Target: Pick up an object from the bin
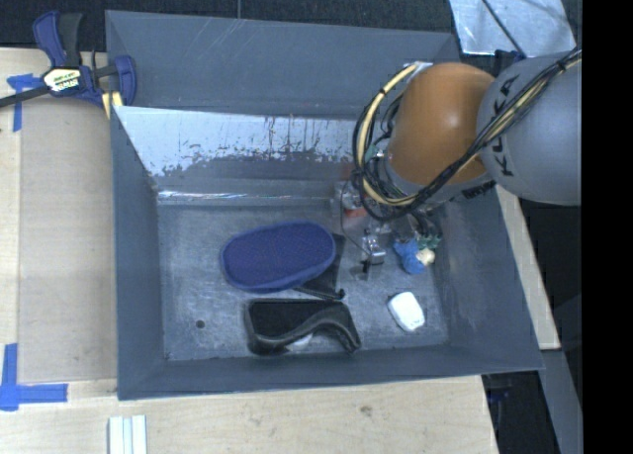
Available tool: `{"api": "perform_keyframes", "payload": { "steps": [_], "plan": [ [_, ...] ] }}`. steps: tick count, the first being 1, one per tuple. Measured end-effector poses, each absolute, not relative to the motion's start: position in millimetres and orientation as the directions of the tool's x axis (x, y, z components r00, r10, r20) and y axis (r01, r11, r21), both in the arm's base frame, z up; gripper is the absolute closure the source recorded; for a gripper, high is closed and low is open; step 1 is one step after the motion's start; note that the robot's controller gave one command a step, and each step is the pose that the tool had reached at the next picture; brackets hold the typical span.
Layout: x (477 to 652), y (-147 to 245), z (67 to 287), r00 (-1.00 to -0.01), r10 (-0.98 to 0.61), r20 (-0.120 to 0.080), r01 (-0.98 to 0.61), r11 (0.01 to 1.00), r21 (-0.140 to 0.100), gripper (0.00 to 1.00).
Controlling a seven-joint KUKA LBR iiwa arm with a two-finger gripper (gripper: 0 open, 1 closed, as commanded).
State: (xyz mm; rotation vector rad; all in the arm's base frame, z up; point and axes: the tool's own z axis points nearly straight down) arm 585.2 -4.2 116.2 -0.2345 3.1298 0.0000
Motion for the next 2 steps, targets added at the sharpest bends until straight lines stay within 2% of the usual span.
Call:
{"api": "perform_keyframes", "payload": {
  "steps": [1, 2],
  "plan": [
    [592.9, -127.1, 95.0, -0.991, -0.134, -0.004, -0.134, 0.991, -0.005, 0.00],
    [594.1, -121.9, 96.4, -0.990, -0.141, -0.006, -0.141, 0.990, -0.002, 1.00]
  ]
}}
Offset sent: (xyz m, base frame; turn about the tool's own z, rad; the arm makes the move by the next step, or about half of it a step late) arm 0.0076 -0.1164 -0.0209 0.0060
